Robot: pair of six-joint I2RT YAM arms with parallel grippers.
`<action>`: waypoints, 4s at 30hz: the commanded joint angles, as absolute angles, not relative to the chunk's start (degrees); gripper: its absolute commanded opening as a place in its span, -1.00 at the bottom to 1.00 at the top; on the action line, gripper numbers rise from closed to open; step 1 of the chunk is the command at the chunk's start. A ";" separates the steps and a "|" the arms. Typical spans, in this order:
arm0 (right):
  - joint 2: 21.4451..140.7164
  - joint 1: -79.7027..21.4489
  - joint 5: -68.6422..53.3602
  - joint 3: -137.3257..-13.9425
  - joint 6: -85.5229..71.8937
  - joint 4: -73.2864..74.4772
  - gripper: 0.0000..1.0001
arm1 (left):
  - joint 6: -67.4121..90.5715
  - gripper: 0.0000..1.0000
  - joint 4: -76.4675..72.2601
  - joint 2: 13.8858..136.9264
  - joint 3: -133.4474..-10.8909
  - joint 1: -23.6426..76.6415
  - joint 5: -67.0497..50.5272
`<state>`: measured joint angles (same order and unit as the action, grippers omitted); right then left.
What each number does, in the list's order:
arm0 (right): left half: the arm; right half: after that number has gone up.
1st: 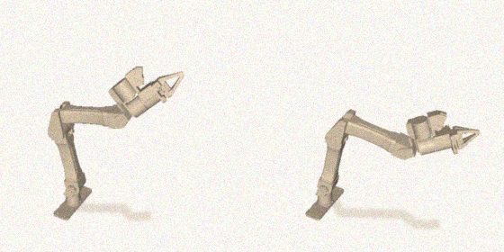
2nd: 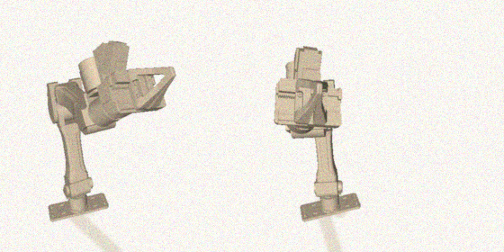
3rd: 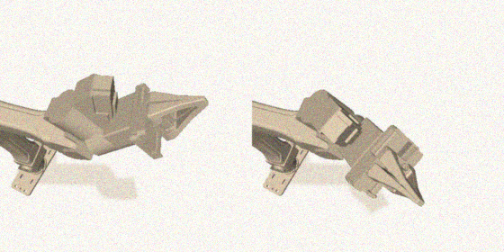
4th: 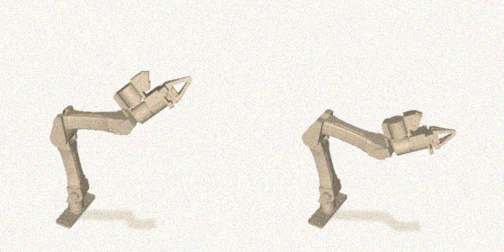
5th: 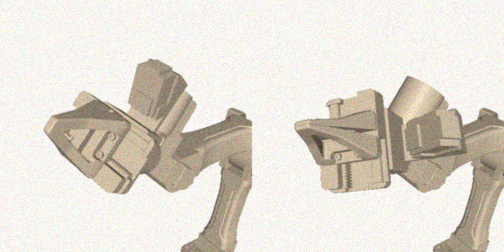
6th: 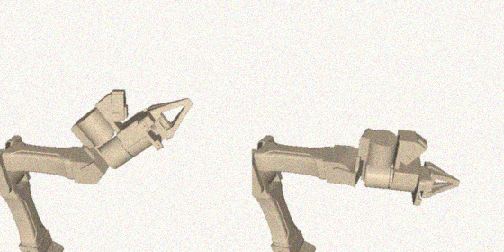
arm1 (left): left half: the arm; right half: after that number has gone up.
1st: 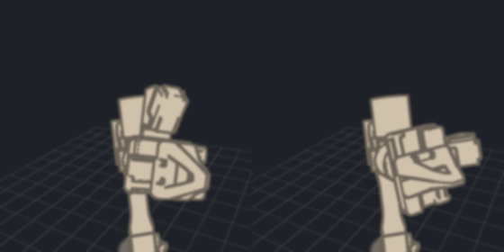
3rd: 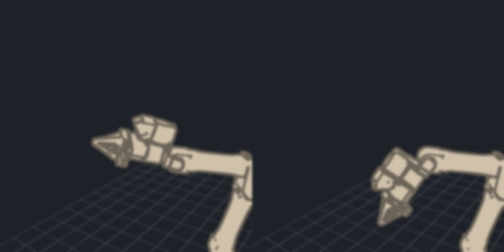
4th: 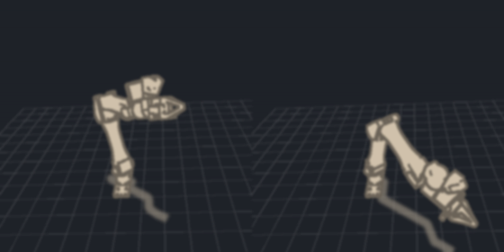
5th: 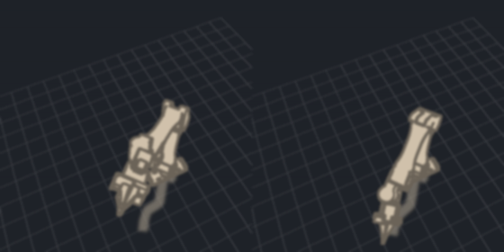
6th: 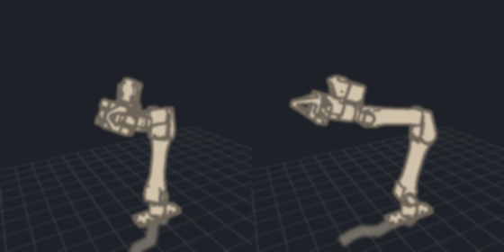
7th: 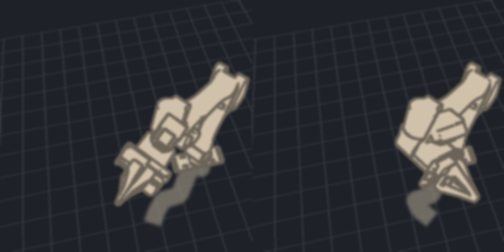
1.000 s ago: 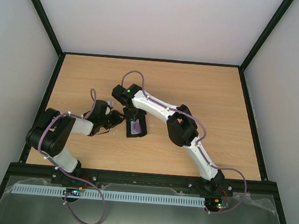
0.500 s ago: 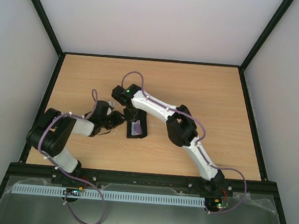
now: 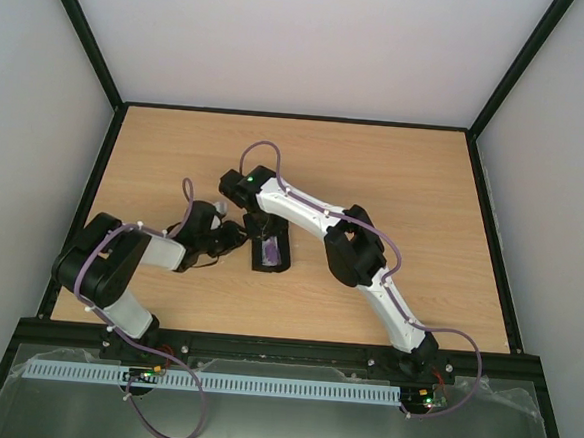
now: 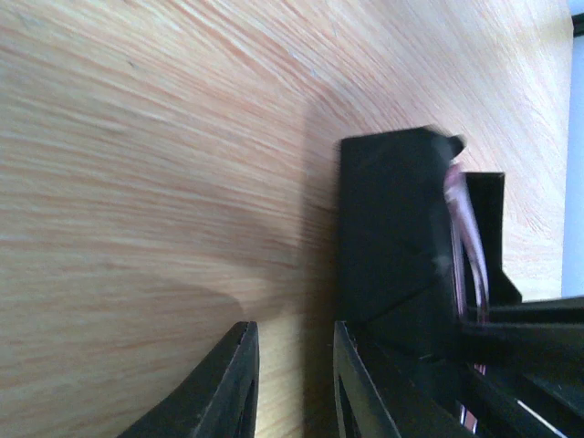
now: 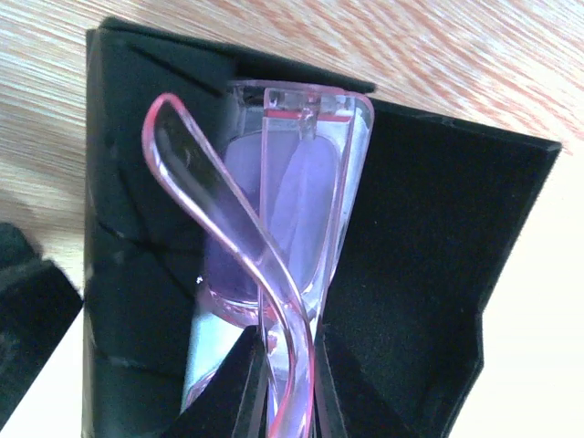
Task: Organize the sunglasses
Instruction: Place the sunglasses in the sunglasses case.
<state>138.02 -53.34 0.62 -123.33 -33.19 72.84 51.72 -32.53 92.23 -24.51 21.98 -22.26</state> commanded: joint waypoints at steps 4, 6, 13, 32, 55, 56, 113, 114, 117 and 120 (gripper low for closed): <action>137.20 -53.97 1.24 -120.90 -35.38 73.65 -0.57 | 51.42 -0.50 -31.15 91.01 -22.74 22.98 -23.29; 136.65 -53.92 1.46 -121.25 -35.51 73.70 -0.45 | 51.35 -0.50 -30.96 90.74 -22.55 22.94 -23.30; 134.41 -53.97 1.50 -122.00 -35.90 73.67 -0.29 | 51.22 -0.50 -30.34 89.92 -22.33 22.94 -22.92; 135.31 -53.95 1.96 -124.96 -32.47 71.83 -0.25 | 50.62 -0.50 -24.16 84.95 -23.50 22.54 -20.48; 138.44 -53.88 4.19 -125.37 -32.72 72.99 -0.73 | 50.67 -0.50 -24.27 85.63 -24.07 22.61 -20.50; 138.43 -53.88 4.57 -125.61 -32.89 73.28 -0.73 | 50.71 -0.50 -24.35 85.61 -24.00 22.66 -20.56; 128.26 -53.79 9.61 -120.05 -39.79 68.76 -0.40 | 52.49 -0.50 -26.47 86.92 -22.39 26.64 -18.58; 128.22 -53.79 10.07 -119.73 -39.54 68.67 -0.48 | 52.33 -0.50 -25.83 86.33 -22.33 26.51 -18.27; 128.35 -53.75 12.01 -117.93 -39.07 68.49 -0.70 | 51.80 -0.50 -23.75 84.43 -22.27 25.93 -17.09; 128.71 -53.69 13.14 -116.09 -38.64 67.95 -0.76 | 50.93 -0.51 -21.67 83.24 -22.50 25.22 -16.04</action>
<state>129.75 -53.60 9.30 -118.26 -39.44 68.03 52.80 -25.78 85.49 -22.13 26.11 -18.55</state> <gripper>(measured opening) 0.127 0.248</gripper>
